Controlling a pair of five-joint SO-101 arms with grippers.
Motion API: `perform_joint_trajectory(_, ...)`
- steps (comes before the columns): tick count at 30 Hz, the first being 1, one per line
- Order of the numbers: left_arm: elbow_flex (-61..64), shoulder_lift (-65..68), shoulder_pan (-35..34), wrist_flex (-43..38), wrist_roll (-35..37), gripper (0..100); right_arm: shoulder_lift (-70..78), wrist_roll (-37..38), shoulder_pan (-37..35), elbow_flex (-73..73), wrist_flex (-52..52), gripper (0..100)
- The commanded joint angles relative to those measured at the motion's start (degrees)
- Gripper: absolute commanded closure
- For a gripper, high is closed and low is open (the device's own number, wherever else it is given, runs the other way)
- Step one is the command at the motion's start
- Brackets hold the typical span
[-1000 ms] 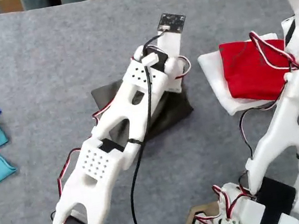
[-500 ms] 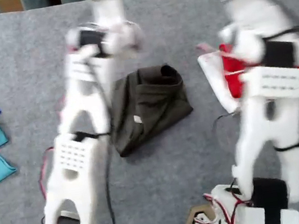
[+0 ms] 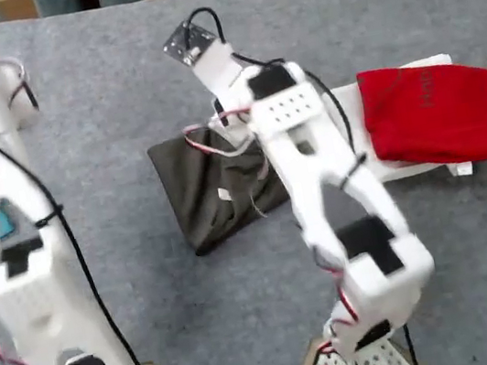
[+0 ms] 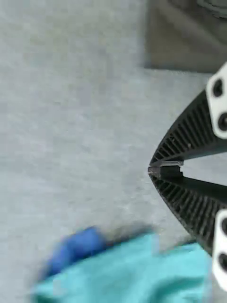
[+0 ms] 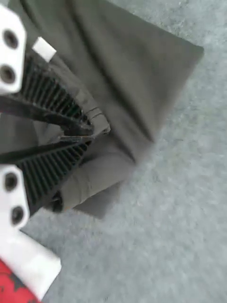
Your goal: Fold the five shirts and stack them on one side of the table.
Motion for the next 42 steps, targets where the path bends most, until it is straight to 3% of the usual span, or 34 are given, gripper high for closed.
perform_joint_trajectory(1,30.2,-13.7,0.0,-9.8,-0.1,97,7.5,-1.7,-1.1,-18.1,6.9,98.4)
perform_joint_trajectory(6,58.9,-18.8,0.5,-36.0,3.9,97,21.8,-1.6,-3.1,-35.9,18.8,98.4)
perform_joint_trajectory(12,75.5,-17.8,0.1,-57.5,8.4,97,37.1,-1.6,-4.7,-54.3,30.7,98.4)
perform_joint_trajectory(18,77.0,-19.0,0.1,-58.1,8.3,97,46.2,-4.2,-4.7,-65.8,33.4,98.4)
perform_joint_trajectory(27,77.0,-19.0,0.0,-58.1,8.3,97,44.7,-6.9,-3.8,-58.9,33.6,98.4)
perform_joint_trajectory(32,77.0,-19.0,0.0,-58.1,8.3,97,35.9,-6.8,-2.0,-47.6,33.6,98.4)
perform_joint_trajectory(42,77.8,-19.4,0.0,-58.3,8.3,97,8.0,-4.7,5.5,-9.1,33.5,98.4)
